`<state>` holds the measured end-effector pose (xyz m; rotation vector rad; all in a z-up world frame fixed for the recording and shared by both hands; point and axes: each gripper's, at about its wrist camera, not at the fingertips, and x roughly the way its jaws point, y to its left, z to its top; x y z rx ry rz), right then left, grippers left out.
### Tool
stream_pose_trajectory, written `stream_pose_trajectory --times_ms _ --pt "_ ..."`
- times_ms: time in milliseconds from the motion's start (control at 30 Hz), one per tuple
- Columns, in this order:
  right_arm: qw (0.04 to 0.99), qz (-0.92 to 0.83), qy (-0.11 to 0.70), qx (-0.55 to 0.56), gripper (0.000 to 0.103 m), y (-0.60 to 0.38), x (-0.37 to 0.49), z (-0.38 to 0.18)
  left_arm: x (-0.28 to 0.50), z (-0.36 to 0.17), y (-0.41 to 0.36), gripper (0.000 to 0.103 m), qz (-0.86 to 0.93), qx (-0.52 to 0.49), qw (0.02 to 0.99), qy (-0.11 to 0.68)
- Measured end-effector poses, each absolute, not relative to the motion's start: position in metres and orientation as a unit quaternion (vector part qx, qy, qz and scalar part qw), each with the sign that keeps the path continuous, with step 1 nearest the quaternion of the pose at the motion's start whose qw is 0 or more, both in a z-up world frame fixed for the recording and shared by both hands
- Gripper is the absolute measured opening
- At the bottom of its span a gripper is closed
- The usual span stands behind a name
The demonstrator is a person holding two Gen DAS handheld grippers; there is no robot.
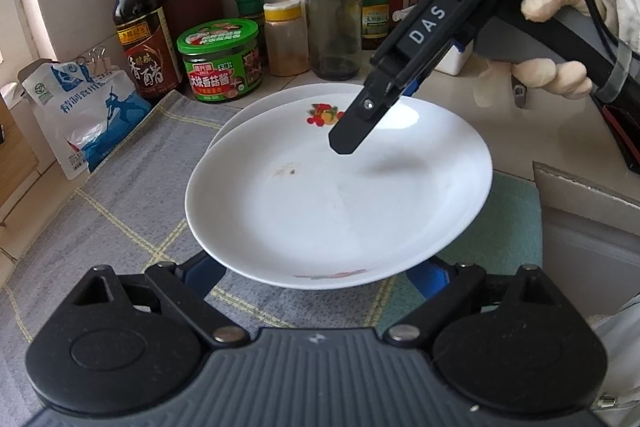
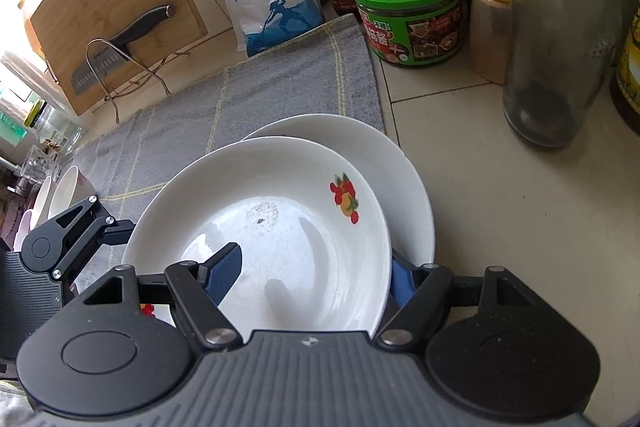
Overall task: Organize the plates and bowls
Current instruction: 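Lower the flower-print plate onto the stacked plates with the right gripper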
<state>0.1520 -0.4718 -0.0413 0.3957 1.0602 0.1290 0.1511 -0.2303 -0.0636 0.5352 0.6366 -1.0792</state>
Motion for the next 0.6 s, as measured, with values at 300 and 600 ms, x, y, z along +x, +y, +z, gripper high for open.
stream_pose_trajectory --times_ms 300,600 --pt "0.846 0.051 0.497 0.187 0.080 -0.473 0.144 -0.039 0.154 -0.062 -0.231 0.095 -0.503 0.242 0.774 0.300" --pt "0.850 0.044 0.487 0.195 0.080 -0.477 0.138 -0.034 0.156 -0.062 -0.230 0.095 -0.503 0.235 0.772 0.308"
